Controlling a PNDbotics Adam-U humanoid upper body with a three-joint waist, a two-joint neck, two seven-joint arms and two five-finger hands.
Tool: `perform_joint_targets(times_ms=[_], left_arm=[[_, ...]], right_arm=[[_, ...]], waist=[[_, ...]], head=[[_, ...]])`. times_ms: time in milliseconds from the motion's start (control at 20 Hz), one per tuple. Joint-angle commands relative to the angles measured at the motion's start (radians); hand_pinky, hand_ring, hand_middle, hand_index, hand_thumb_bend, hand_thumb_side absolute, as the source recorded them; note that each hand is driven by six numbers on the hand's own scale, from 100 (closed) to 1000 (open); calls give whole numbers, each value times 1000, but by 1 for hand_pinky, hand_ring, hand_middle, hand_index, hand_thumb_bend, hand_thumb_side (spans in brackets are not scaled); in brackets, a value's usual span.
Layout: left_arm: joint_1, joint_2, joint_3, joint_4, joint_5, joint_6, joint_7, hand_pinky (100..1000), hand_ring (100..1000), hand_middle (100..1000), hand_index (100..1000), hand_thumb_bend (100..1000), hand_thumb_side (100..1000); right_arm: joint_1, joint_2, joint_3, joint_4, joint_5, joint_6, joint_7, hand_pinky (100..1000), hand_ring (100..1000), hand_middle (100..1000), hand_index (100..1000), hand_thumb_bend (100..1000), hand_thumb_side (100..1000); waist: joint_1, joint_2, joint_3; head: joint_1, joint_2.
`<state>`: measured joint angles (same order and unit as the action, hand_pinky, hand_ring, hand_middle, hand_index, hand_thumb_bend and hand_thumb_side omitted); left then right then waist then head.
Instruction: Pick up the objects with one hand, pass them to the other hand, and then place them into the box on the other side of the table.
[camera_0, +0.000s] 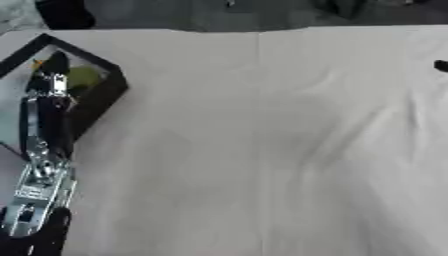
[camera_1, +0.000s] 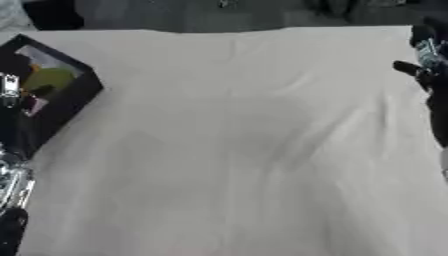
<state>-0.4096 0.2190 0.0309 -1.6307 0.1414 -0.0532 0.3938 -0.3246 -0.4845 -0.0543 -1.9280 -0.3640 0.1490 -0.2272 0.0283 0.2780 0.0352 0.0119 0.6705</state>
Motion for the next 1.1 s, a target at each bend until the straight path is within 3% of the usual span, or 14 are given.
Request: perform_joint_targets(times_ms=[50,200,350,700,900,1100], left_arm=[[-11,7,10,-19,5,-3,4,727,928,825,834,541,689],[-14,2,7,-21,6,-4,1,727,928,825,834,541,690],[-18,0,3,-21,7,-5,-3,726,928,825,834,541,691],[-22,4,2,-22,6,-8,-5,725,928,825,834,541,690],[-19,10,4,-19,3,-9,-6,725,928,824,835,540,691],[-22,11,5,-16,0,-10,-5,724,928,824,834,540,690]], right_arm=[[-9,-31,-8,-17,9,-1,2,794,965,876,874,224,460],[-10,-39,-10,-22,13,-8,-1,793,955,853,861,221,464],[-6,-42,-18,-32,18,-14,-6,793,950,849,862,223,463],[-1,-38,-12,-47,29,-6,-3,792,947,844,852,227,460],[-5,-34,-10,-49,32,0,-2,792,944,842,850,227,460],[-5,-32,-10,-49,31,2,-3,792,943,841,850,226,460]], waist=[[15,-15,-4],[17,-7,-9],[13,-2,-10],[12,6,-13],[12,7,-15],[11,5,-13]], head=[[-10,-10],[-19,-7],[-25,-27],[8,-37],[49,-15],[79,34]])
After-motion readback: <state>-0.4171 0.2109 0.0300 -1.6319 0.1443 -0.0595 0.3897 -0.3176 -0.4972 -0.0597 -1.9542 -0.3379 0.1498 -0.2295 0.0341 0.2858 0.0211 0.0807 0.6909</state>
